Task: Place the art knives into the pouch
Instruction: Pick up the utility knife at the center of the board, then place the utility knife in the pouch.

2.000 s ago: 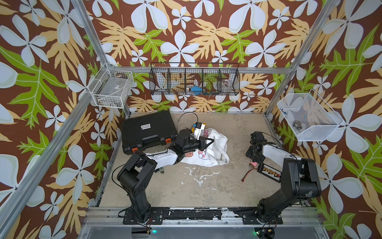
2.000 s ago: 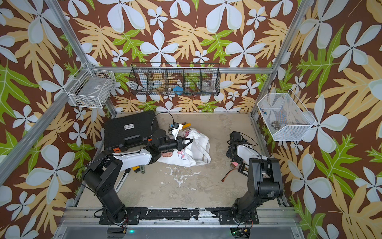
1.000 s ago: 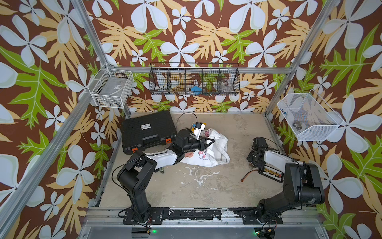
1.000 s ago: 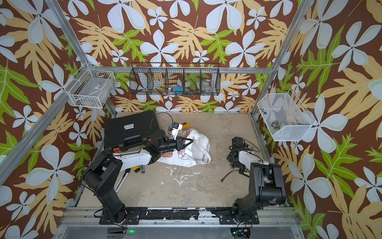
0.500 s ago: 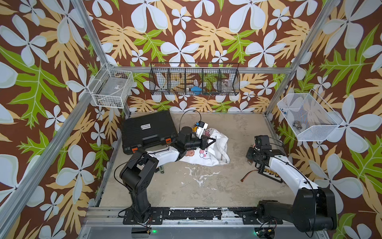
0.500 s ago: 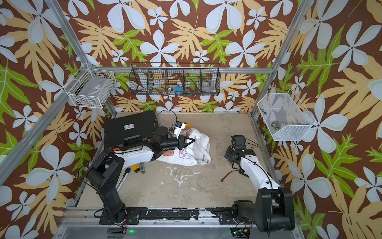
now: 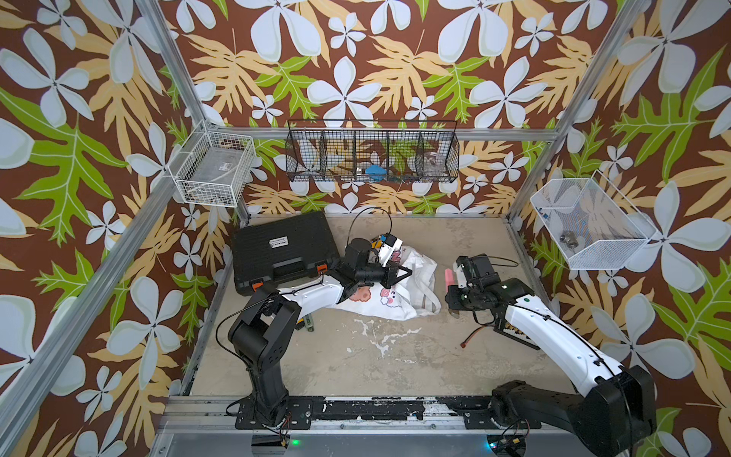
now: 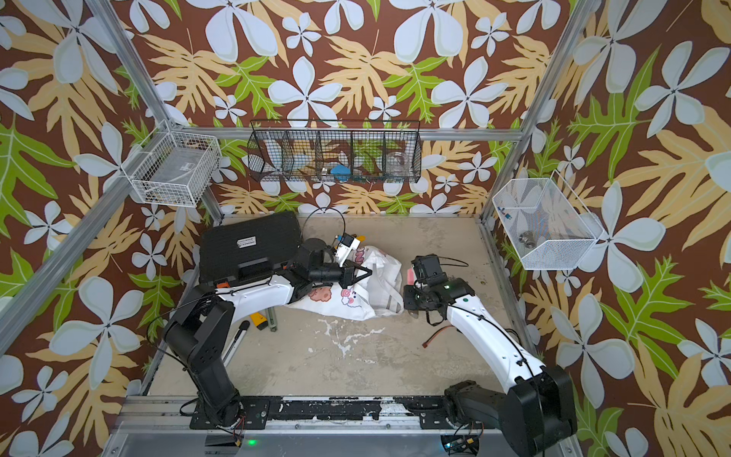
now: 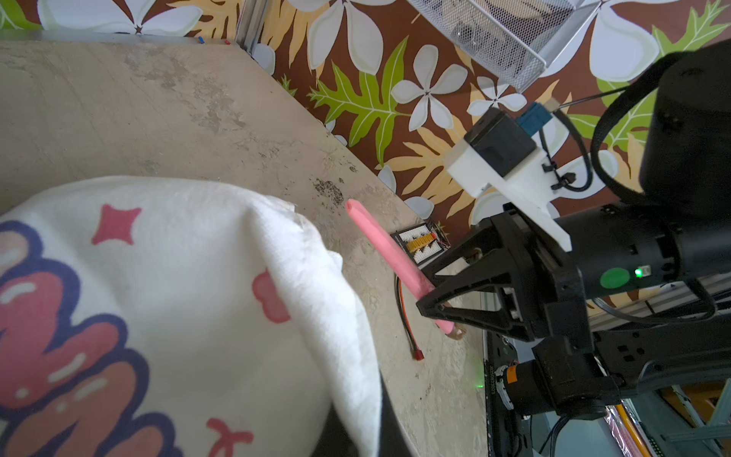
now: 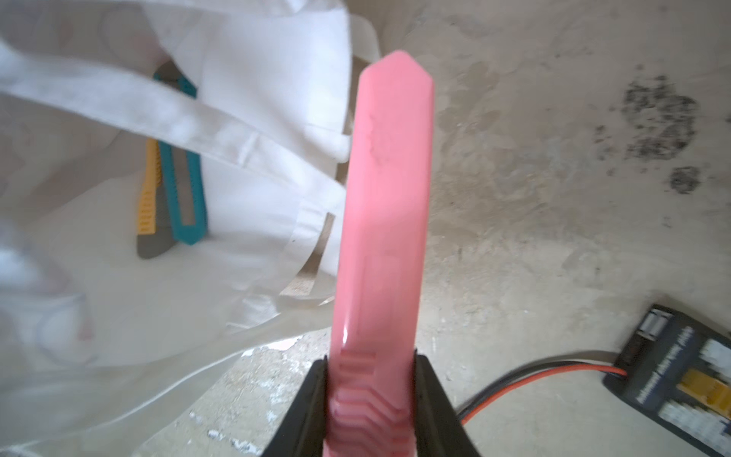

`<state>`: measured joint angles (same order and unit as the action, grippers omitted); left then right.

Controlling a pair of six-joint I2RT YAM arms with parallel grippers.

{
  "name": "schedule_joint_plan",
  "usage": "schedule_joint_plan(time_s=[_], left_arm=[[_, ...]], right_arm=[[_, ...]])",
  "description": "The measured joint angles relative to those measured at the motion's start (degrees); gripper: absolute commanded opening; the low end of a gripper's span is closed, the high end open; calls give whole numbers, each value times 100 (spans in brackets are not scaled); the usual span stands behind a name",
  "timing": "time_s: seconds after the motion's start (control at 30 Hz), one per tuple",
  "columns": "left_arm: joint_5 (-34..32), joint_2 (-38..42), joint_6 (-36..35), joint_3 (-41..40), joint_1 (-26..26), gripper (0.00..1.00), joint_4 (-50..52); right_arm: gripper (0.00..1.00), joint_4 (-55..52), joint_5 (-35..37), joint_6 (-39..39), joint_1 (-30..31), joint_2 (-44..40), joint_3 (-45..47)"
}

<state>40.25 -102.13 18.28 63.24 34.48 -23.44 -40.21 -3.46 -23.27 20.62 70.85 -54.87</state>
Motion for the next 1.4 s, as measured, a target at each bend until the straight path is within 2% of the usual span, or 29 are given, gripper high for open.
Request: schedule_joint_plan(time_s=[0.4, 0.57, 0.83, 1.23, 1.37, 1.4], left_arm=[[-101, 103, -295, -68, -72, 0, 262], [-76, 249, -293, -229, -72, 0, 256], [-37, 507, -286, -444, -76, 0, 238], [-142, 634, -205, -468, -127, 0, 212], [-413, 704, -205, -468, -138, 0, 205], [-474, 723, -203, -468, -142, 0, 203]], right_arm=[[30, -485, -243, 81, 1062, 155, -149], [30, -520, -319, 118, 1088, 581, -533], [30, -398, -625, 407, 1115, 1781, -1598], [33, -111, -1115, 675, 1043, 2804, -2310], [41, 33, -1392, 673, 901, 3045, -2455], [48, 92, -1438, 673, 868, 3064, -2470]])
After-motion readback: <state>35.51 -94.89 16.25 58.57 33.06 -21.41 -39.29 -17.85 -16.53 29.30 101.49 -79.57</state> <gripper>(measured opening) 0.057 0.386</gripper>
